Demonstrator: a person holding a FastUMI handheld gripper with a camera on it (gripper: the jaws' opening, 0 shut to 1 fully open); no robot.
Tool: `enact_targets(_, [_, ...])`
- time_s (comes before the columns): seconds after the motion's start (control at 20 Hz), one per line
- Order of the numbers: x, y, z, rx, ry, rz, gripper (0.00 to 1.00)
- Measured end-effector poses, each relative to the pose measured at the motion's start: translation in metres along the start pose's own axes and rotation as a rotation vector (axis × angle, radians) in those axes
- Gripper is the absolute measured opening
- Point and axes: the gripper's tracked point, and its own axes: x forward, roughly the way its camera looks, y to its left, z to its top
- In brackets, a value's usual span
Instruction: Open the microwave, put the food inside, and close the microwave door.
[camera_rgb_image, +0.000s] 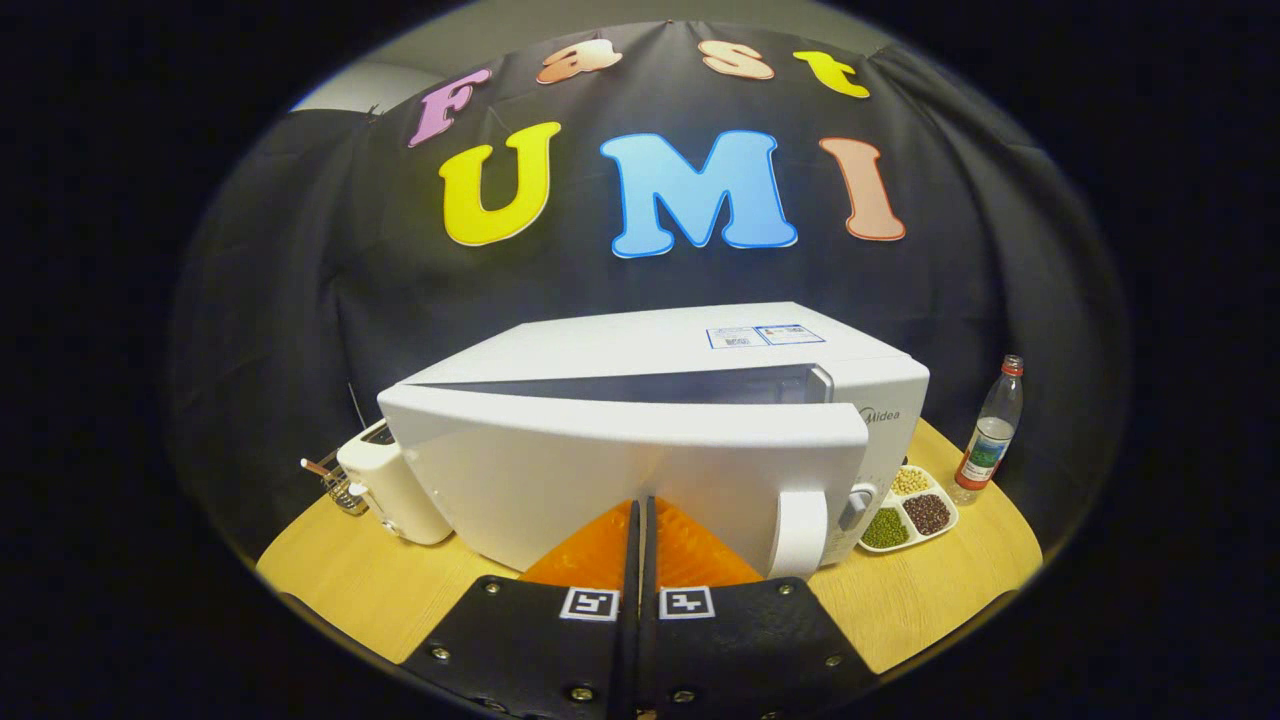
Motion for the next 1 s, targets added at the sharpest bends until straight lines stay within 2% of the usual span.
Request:
enact_targets(0.3, [0.021, -0.012, 0.01, 0.018, -0.006, -0.068, 0.01])
enact_targets(0.5, [0.032, -0.014, 0.015, -0.133, -0.045, -0.094, 0.01])
enact_targets(0.7, [0.006, -0.008, 0.014, -0.153, -0.04, -0.095, 0.02])
enact_targets(1.0, [-0.081, 0.011, 0.03, -0.102, -0.131, -0.074, 0.02])
